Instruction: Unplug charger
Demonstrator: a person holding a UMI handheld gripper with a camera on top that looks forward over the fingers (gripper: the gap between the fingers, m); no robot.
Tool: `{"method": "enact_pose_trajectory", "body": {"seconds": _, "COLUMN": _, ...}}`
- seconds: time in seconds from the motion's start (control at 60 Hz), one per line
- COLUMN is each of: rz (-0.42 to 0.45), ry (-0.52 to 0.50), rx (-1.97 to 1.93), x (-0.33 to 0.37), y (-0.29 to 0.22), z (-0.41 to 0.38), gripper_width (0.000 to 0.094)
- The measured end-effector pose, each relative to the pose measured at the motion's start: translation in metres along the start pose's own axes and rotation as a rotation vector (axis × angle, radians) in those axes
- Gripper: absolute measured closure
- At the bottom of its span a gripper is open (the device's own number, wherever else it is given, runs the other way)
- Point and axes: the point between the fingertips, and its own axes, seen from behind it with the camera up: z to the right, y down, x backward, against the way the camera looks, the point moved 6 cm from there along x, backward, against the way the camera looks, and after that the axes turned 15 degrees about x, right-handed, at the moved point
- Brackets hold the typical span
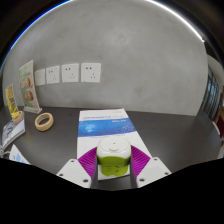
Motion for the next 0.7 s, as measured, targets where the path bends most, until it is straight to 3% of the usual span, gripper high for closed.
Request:
{"method": "enact_pose_trajectory", "body": {"seconds": 0.083, "rz": -0.031, "ry": -0.040, "rx": 0.021, "x": -0.024, "y": 0.003, "z": 0.003, "gripper_width": 0.0474}}
{"method": "enact_pose_trajectory", "body": {"seconds": 0.25, "rz": 0.041, "ry": -0.086, "rx": 0.033, "x": -0.042, "y": -0.011, "z": 0.004, "gripper_width": 0.0423}}
{"method": "enact_pose_trajectory", "body": {"seconds": 0.283, "rz": 0.056, "ry": -0.084, "rx": 0.038, "x": -0.043, "y": -0.012, "z": 0.005, "gripper_width": 0.0370}}
{"method": "enact_pose_trajectory", "body": {"seconds": 0.3, "rz": 0.061, "ry": -0.082, "rx": 0.041, "x": -0.043, "y": -0.013, "z": 0.005, "gripper_width": 0.0287}}
{"method": "enact_pose_trajectory", "body": {"seconds": 0.35, "rz": 0.081, "ry": -0.087, "rx": 0.051, "x": -0.042, "y": -0.014, "z": 0.006, "gripper_width": 0.0167}}
{"method": "enact_pose_trajectory", "body": {"seconds": 0.55, "rz": 0.139, "ry": -0.101, "rx": 0.010, "x": -0.022, "y": -0.020, "z": 0.002, "gripper_width": 0.0133}}
{"method": "enact_pose_trajectory", "body": {"seconds": 0.7, "rz": 0.157, "ry": -0.057, "rx": 0.010, "x": 0.032, "y": -0.015, "z": -0.012, "gripper_width": 0.0106}}
